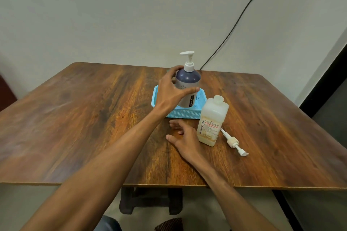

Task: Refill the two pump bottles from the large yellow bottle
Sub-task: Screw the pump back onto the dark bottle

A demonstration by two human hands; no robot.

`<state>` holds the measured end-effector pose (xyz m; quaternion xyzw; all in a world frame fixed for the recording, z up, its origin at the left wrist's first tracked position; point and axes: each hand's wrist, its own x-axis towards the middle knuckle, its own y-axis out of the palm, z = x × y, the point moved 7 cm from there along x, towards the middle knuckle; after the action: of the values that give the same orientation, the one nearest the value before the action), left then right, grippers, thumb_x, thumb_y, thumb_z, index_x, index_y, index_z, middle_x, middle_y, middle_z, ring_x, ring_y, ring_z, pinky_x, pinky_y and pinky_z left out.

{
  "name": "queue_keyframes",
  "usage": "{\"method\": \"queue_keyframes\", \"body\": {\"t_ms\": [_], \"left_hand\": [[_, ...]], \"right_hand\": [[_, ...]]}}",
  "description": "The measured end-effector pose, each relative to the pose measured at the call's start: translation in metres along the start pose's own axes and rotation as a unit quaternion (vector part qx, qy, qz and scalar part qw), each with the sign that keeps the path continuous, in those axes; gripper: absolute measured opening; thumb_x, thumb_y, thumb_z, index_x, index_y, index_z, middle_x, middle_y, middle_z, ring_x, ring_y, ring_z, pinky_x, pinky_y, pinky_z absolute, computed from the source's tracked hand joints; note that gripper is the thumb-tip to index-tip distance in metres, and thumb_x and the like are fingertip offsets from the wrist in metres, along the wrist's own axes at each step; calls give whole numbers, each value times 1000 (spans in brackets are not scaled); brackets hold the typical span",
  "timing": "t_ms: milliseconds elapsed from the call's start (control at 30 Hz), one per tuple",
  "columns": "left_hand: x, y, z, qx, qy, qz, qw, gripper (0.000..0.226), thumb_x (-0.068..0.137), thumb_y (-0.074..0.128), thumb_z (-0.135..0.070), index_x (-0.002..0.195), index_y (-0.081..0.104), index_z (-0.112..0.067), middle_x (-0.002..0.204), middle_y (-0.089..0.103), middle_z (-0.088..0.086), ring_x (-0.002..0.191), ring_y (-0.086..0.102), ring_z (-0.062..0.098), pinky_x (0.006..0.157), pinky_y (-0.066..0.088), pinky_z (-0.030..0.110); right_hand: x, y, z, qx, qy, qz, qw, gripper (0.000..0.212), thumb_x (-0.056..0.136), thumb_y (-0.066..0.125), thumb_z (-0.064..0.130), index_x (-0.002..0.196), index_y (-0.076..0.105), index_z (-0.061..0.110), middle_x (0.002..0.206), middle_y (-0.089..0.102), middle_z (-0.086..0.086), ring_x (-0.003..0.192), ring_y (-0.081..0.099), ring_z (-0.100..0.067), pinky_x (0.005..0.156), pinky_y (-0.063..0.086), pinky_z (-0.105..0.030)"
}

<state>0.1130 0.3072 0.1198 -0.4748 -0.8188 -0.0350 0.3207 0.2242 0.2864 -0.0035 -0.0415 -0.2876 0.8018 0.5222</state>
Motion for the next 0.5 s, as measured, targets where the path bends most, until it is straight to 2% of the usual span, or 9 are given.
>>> {"method": "queue_keyframes", "body": {"t_ms": [100, 167, 267, 367, 500], "left_hand": [[12, 13, 6, 15, -6, 1, 1000, 83, 64, 92, -36, 134, 52, -16, 129, 62, 1, 115, 59, 16, 97, 52, 29], [16, 23, 12, 22, -17, 8, 1000, 83, 64, 92, -35, 133, 51, -15, 129, 61, 3, 114, 58, 18, 99, 53, 36], [17, 35, 24, 25, -30, 21, 999, 81, 64, 93, -32, 131, 51, -14, 127, 60, 4, 113, 58, 18, 98, 53, 38], [16, 45, 37, 29, -44, 40, 998, 83, 64, 93, -30, 132, 49, -13, 129, 58, 5, 116, 57, 21, 100, 52, 40], [13, 56, 50, 38, -56, 70, 995, 84, 66, 92, -28, 134, 46, -11, 132, 58, 7, 118, 56, 22, 101, 51, 35]], "right_hand": [[1, 4, -2, -10, -10, 6, 1000, 47, 84, 76, 19, 129, 61, 22, 126, 63, 10, 116, 56, -2, 100, 45, -22], [2, 5, -5, -13, -14, 8, 1000, 46, 84, 76, 20, 128, 62, 24, 125, 63, 12, 115, 55, 1, 99, 45, -21], [1, 6, -7, -19, -23, 5, 1000, 45, 84, 76, 23, 126, 62, 27, 123, 63, 16, 114, 54, 4, 97, 43, -17], [3, 7, -10, -11, -23, 8, 1000, 44, 83, 76, 25, 125, 62, 28, 122, 63, 17, 114, 54, 4, 99, 44, -20], [4, 7, -11, -1, -17, 10, 1000, 43, 82, 76, 26, 122, 62, 28, 119, 63, 18, 112, 54, 6, 97, 44, -18]]}}
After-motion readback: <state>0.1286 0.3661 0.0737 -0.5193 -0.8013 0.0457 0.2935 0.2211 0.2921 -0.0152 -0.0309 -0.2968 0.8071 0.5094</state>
